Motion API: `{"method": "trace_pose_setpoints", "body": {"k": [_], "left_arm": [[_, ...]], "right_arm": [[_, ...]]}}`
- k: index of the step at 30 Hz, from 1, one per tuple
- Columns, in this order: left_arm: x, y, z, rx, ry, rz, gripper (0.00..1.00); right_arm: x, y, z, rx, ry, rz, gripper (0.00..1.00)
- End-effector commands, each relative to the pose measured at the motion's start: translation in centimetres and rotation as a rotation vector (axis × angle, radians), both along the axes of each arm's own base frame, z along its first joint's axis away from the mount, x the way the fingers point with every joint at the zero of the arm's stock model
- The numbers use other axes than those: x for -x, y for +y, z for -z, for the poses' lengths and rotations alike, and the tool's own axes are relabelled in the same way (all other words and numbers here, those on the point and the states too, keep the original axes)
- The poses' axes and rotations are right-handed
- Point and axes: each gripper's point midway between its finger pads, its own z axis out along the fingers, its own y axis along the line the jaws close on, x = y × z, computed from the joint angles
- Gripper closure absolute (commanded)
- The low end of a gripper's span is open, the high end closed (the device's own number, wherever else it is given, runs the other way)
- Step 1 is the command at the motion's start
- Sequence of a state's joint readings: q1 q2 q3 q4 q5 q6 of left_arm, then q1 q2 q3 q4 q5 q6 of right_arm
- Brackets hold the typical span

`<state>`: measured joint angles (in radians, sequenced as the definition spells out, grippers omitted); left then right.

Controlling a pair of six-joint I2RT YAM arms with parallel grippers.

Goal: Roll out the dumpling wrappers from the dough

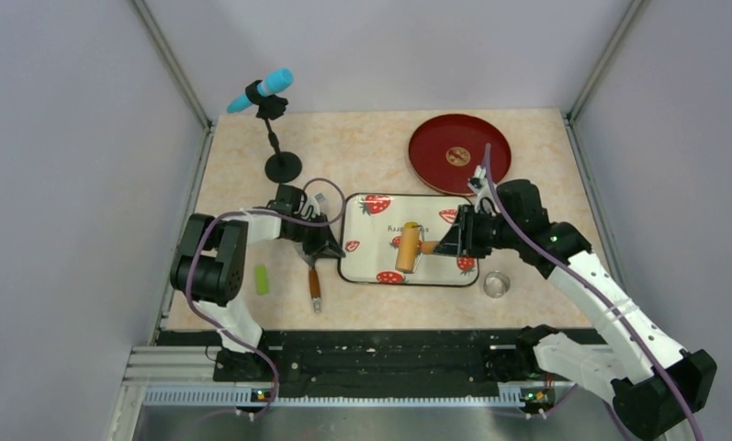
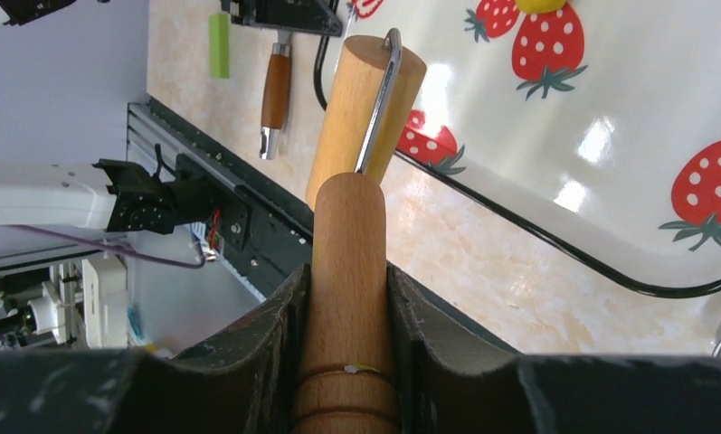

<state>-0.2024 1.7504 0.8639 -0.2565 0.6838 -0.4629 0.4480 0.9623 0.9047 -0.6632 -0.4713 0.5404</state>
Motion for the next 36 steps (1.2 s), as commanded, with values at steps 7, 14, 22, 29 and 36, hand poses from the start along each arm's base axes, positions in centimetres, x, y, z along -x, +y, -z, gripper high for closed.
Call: {"method": "trace_pose_setpoints", "body": {"k": [7,14,22,29,36], "left_arm": [[4.5,0.1,-0.1,-0.037,-0.022,0.038,1.0],[8.0,-0.1,-0.7,-0.061,-0.035,0.065,1.0],[9.5,-4.3,-0.9,-0.017,-0.037,-0.016,1.0],[9.2,-4.2,0.6,0.006,-0.021,-0.171,1.0],[10.0,-2.9,2.5,-0.044,-0.015,-0.2,1.0]], "right_arm": [[-1.8,-0.4,-4.5,0.032,-0.129,-0.008,1.0],[-1.9,-0.7,-4.6,0.054,-0.129,0.001,1.0],[-2.6,-1.3,-4.1,0.12,-0.117,0.013,1.0],[-3.8,-2.3,-3.7,0.233,-0.092,0.016,1.0],[-5.2,-2.7,-2.3,0.35,-0.004,0.0,1.0]]}}
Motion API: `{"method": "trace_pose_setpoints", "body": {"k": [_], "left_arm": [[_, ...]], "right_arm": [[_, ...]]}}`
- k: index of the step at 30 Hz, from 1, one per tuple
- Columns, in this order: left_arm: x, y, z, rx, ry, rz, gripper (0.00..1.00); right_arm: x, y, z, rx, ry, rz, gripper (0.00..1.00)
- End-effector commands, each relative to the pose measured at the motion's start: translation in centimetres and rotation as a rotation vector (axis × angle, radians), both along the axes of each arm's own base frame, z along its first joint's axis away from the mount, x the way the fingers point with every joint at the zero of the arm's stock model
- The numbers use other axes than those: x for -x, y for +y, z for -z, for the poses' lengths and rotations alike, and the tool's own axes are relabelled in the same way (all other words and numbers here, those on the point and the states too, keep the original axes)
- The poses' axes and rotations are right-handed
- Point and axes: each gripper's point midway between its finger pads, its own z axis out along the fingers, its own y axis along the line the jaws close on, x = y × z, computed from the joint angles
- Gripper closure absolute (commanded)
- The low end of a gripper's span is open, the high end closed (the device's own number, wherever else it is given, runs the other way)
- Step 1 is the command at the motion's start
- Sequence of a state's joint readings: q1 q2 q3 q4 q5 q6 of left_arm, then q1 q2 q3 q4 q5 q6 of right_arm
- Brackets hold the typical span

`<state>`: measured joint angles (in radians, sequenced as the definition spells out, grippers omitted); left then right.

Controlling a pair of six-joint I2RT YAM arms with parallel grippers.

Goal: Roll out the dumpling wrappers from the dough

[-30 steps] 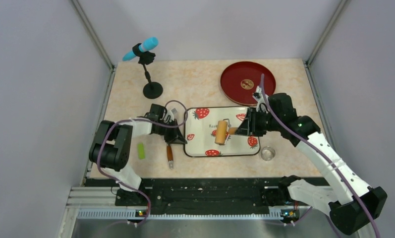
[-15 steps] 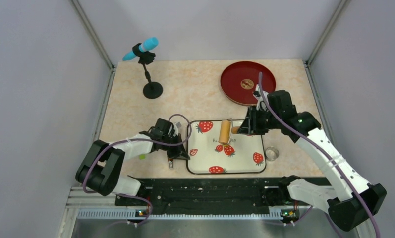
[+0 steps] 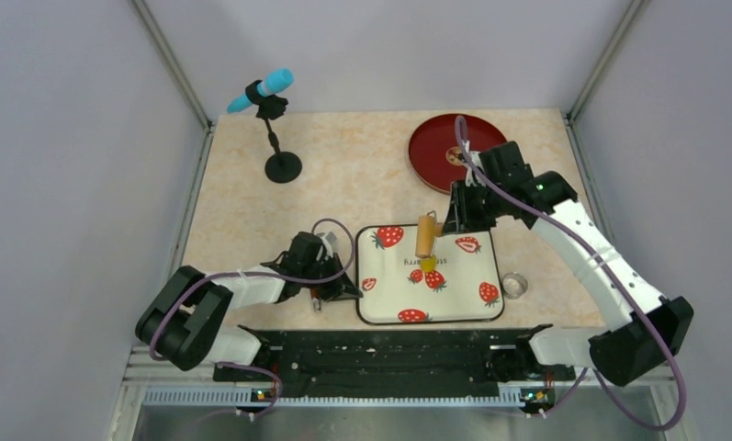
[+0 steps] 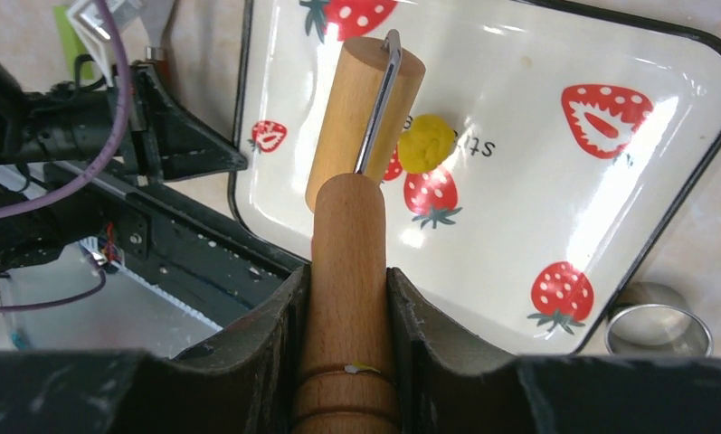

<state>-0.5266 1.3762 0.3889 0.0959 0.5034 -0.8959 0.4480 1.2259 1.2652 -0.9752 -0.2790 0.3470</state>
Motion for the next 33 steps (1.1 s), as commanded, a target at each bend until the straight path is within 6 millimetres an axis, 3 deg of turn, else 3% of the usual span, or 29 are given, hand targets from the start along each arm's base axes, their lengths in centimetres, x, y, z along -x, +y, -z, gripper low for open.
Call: {"method": "trace_pose_setpoints", "body": {"k": [1,8,20,33], "left_arm": [[-1.1,1.7,2.1,-0.086,-0.016,-0.13,1.0],[-0.8,1.6,2.9,-0.074,-0.002,-0.126,1.0],[-0.5,1.1,3.5,-0.047,0.023,-0.109,1.0],[-0.5,1.2,3.3,-0.043,0.019,-0.119,1.0]], "right_arm": [[-1.7,-0.4,-1.0,0.061,-0.008,0.0,1.0],[-2.7,-1.0,-1.0,0.145,0.047,0.014,1.0],[-2.6,-1.8,2.0,0.255,0.119,0.038,1.0],[-3.8,-0.4,3.8,0.252,0.12,0.009,1.0]]}}
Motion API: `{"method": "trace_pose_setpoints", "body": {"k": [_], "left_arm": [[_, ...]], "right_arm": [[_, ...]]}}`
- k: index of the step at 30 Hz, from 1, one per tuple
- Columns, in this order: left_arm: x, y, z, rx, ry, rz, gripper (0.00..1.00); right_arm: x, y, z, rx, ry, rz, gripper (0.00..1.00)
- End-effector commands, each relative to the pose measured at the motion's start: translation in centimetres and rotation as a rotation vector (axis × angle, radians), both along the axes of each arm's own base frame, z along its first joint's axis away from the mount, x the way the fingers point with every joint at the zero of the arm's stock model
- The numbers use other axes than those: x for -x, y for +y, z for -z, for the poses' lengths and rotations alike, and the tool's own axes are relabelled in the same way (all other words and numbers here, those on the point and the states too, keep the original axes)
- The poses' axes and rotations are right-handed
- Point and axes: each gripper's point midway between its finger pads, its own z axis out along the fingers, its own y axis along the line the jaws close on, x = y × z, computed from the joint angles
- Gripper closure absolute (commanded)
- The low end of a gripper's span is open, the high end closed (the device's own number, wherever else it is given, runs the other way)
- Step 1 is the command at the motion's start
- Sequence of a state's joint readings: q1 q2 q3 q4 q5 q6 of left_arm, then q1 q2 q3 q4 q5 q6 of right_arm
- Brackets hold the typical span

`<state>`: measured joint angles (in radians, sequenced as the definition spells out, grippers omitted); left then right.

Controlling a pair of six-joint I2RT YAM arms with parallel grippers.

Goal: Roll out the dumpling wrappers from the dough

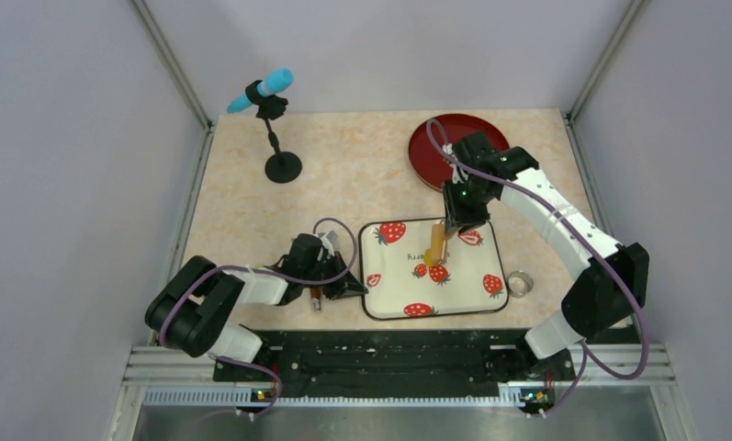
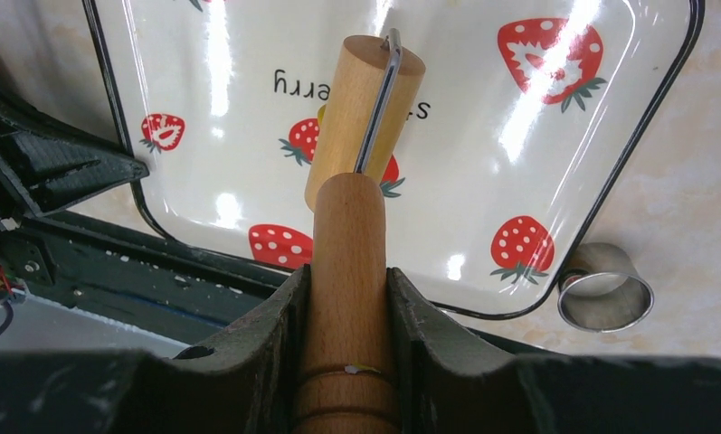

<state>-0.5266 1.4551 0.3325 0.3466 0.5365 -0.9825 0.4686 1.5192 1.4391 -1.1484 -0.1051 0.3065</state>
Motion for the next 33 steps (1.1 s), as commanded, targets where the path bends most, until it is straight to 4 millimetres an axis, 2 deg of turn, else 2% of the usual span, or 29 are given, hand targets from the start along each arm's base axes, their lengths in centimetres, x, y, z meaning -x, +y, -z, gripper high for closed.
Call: {"method": "trace_pose_setpoints", "body": {"k": [1,10,17,24,28,33], "left_arm": [[0.4,2.5,3.3,-0.142,0.051,-0.086,1.0],[0.5,2.4,3.3,-0.141,0.055,-0.081,1.0],[0.5,2.6,3.4,-0.147,0.055,-0.091,1.0],[0.5,2.6,3.4,-0.146,0.057,-0.09,1.0],[0.5,2.6,3.4,-0.145,0.058,-0.09,1.0],[0.4,2.6,3.4,-0.143,0.058,-0.089,1.0]], "right_arm": [[-1.2,1.2,-0.6,-0.031,-0.056,-0.03,1.0],[-1.0,1.7,1.1,-0.005,-0.033,-0.055,1.0],[-0.4,1.0,2.6,0.044,-0.011,-0.059,1.0],[0.0,1.6,3.2,0.017,0.0,-0.088,1.0],[-0.3,1.7,2.0,0.004,-0.043,-0.08,1.0],[-1.0,1.6,-1.6,-0.017,-0.132,-0.068,1.0]]}}
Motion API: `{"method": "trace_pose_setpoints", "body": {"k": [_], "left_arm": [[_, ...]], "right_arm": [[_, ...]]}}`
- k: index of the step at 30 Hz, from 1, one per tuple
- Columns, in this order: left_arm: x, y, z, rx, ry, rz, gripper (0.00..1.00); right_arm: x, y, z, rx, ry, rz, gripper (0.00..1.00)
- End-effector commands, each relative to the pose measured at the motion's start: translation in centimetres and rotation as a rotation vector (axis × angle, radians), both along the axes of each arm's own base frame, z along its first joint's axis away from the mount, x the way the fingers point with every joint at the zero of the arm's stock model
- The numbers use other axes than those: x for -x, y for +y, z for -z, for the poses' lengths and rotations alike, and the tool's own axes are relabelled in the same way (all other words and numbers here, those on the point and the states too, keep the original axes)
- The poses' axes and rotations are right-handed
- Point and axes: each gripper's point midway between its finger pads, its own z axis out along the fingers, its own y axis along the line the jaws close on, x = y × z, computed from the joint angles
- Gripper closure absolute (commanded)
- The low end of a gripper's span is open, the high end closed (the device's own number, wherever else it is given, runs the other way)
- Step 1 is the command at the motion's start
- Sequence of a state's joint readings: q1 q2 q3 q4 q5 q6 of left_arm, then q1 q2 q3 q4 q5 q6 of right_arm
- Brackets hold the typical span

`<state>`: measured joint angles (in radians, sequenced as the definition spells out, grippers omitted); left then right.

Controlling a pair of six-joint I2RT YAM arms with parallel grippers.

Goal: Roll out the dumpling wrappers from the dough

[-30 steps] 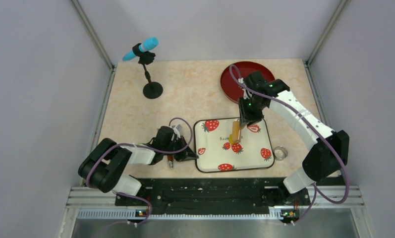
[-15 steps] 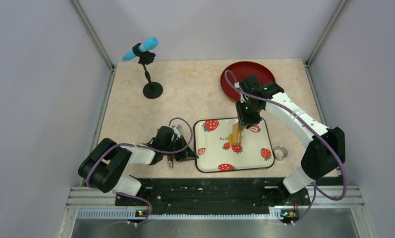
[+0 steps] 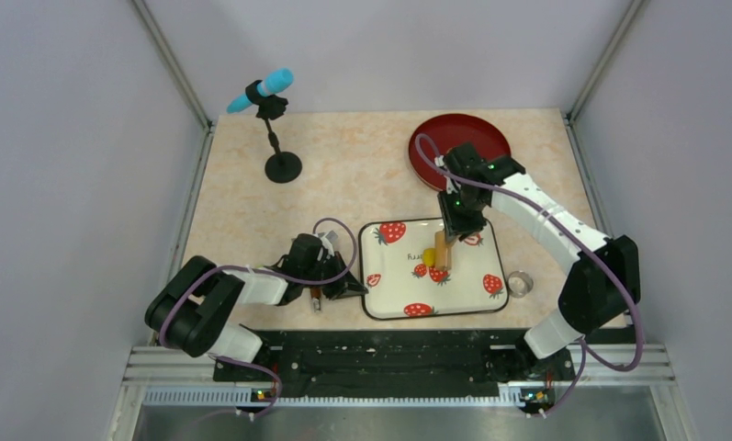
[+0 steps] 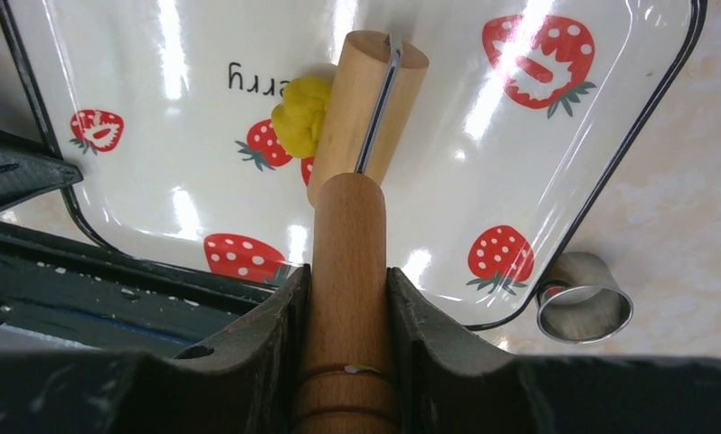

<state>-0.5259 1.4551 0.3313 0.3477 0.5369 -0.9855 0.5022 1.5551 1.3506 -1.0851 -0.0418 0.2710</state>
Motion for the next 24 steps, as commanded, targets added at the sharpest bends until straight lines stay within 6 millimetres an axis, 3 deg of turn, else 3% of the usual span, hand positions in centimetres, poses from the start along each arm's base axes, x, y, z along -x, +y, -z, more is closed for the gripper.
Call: {"method": "trace_pose_setpoints", "body": {"k": [1,6,24], "left_arm": [[0.4,2.6,3.4,-0.143,0.054,-0.087,1.0],[0.5,2.5,3.4,-0.143,0.055,-0.086,1.0],[0.5,2.5,3.4,-0.142,0.057,-0.084,1.0]], "right_arm": [[-1.3,1.9,-5.8,-0.112,-0.163,-0.028,1.0],[-1.4,1.8,-6.9,-0.093,-0.184,-0.052,1.0],[-0.4,3.2,-2.2,-0.026,-0.074,-0.118,1.0]]}}
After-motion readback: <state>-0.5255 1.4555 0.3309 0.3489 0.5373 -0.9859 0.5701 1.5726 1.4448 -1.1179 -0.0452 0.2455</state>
